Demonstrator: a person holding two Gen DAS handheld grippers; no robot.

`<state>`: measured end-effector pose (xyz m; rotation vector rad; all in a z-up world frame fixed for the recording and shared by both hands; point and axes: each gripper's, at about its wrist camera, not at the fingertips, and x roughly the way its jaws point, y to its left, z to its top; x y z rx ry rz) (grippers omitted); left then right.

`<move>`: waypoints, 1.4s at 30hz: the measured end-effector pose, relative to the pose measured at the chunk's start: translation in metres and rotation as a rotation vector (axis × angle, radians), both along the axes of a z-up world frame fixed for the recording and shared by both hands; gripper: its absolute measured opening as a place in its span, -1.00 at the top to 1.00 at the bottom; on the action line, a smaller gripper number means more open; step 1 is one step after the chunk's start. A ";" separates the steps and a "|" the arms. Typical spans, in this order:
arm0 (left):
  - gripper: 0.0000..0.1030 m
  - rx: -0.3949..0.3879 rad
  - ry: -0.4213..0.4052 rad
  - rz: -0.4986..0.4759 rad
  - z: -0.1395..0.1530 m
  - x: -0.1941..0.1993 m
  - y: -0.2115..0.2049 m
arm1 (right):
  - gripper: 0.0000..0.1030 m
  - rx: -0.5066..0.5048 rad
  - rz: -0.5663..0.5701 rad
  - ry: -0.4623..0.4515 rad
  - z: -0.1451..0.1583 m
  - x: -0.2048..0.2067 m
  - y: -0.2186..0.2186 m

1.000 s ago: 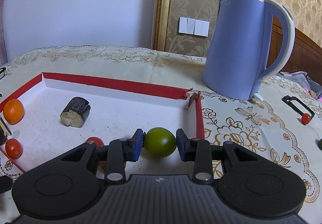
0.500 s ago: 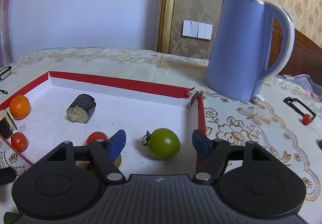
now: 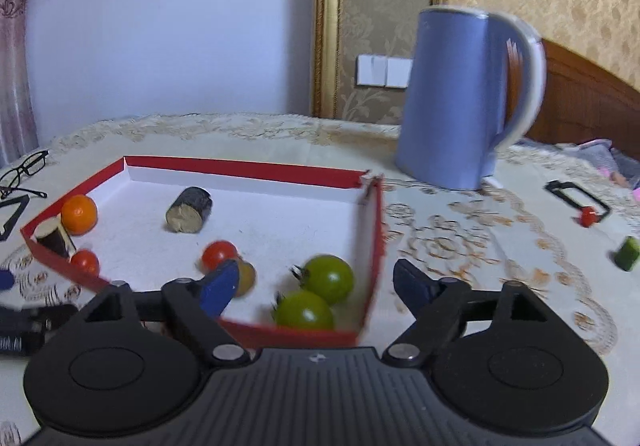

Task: Organize fruits
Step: 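Reach the left gripper to the green cucumber chunk and grasp it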

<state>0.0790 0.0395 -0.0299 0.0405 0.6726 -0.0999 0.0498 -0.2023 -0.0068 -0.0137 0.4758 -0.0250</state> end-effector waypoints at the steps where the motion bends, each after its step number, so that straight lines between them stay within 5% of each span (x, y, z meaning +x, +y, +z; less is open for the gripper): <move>1: -1.00 0.000 0.000 0.000 0.000 0.000 0.000 | -0.64 -0.005 -0.002 -0.001 0.000 -0.006 -0.002; 18: -1.00 0.000 0.000 -0.001 0.000 0.000 0.000 | -0.74 0.124 -0.077 0.147 -0.023 -0.035 -0.055; 24: -1.00 0.001 -0.012 0.008 0.005 -0.008 0.001 | -0.81 0.092 -0.069 0.161 -0.025 -0.034 -0.049; 29: -1.00 -0.034 -0.058 -0.081 0.025 -0.035 -0.011 | -0.83 0.089 -0.067 0.165 -0.025 -0.033 -0.048; 34: -1.00 0.043 -0.109 -0.212 0.035 -0.060 -0.047 | -0.83 0.131 -0.062 0.151 -0.024 -0.035 -0.054; 42: -1.00 0.099 -0.048 -0.250 0.015 -0.050 -0.072 | -0.83 0.121 -0.064 0.154 -0.024 -0.035 -0.052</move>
